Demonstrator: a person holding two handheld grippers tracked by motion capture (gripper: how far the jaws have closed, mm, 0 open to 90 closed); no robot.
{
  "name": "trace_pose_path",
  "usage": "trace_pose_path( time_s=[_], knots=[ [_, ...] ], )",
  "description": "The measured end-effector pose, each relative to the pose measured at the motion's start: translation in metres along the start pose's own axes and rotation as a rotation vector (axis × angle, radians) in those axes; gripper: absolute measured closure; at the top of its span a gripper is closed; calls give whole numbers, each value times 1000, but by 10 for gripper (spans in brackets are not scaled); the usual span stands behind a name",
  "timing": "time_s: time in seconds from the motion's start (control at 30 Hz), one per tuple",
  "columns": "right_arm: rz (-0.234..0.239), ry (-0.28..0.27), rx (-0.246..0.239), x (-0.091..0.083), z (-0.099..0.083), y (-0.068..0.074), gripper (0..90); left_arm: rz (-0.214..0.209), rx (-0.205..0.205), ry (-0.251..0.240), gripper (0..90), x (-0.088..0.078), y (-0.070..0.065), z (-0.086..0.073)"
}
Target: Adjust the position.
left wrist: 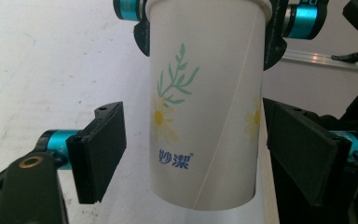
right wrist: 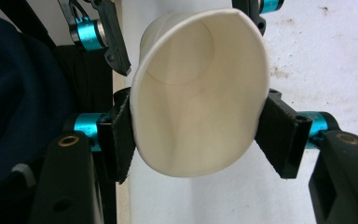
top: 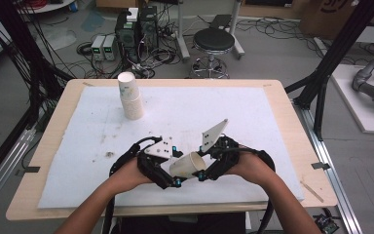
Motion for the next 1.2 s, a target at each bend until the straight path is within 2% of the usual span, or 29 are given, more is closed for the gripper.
trace_pose_path(
  time_s=[0.17, 0.33, 0.37, 0.43, 0.63, 0.77, 0.9, 1.07, 1.2],
  knots=[
    [-4, 35, -18, 1, 1, 1, 359, -4, -9, 17, 207, 3, 1, 0],
    [-27, 76, -57, 3, 2, 0, 358, -9, -12, 39, 222, 7, 2, -2],
    [-26, 96, -45, 3, 1, 2, 358, -9, -14, 46, 225, 7, 2, -2],
    [-29, 105, -52, 4, 1, 3, 359, -9, -17, 49, 233, 10, 2, -3],
    [-28, 118, -71, 6, 3, 4, 359, -21, -14, 60, 269, 13, 1, -2],
    [-27, 130, -67, 6, 2, 5, 358, -33, -6, 74, 309, 15, 0, -3],
    [-31, 120, -83, 7, 3, 5, 357, -55, -1, 71, 368, 18, -4, -2],
    [-28, 134, -95, 9, 3, 6, 357, -64, 3, 95, 375, 20, -4, -5],
    [-25, 137, -104, 10, 3, 6, 344, -62, -6, 80, 375, 20, -4, -5]
  ],
)
Point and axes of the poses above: each handheld gripper's, and its own axes: x roughly forward along the jaws, z roughly out of its top, y roughly to its left, the point moved 9 cm from there along x, roughly forward along the jaws, and after that the axes turned 4 degrees about -z, right-handed, at the moved point
